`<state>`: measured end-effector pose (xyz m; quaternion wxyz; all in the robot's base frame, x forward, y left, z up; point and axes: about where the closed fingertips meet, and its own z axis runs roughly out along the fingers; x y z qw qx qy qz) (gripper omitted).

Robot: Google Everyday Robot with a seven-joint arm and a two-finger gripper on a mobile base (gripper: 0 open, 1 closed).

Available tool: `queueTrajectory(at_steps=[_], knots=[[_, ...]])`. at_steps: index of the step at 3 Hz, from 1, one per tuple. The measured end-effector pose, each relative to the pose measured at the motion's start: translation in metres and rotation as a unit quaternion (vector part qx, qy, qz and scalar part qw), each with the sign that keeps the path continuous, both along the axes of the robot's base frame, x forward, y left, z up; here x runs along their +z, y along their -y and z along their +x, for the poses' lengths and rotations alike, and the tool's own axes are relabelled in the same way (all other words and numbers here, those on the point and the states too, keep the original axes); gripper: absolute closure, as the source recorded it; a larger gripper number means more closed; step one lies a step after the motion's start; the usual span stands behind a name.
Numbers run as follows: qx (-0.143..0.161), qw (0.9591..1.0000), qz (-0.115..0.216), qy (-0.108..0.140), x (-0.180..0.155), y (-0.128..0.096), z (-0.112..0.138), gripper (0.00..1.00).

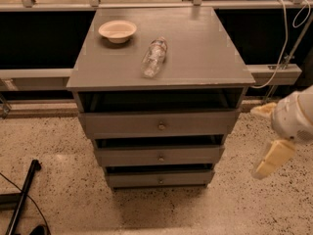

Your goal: Open bottom drawer

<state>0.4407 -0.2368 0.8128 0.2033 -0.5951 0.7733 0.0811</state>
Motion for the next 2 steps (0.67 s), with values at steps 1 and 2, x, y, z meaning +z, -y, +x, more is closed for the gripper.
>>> queueTrajectory(at_steps=[1,2], knots=[[-0.004,0.9991,0.036,-0.024,-0.0843,0.0007,-0.0081,0.0],[-0.004,0.9991,0.036,-0.024,-0.0844,0.0006,-0.0081,0.0]])
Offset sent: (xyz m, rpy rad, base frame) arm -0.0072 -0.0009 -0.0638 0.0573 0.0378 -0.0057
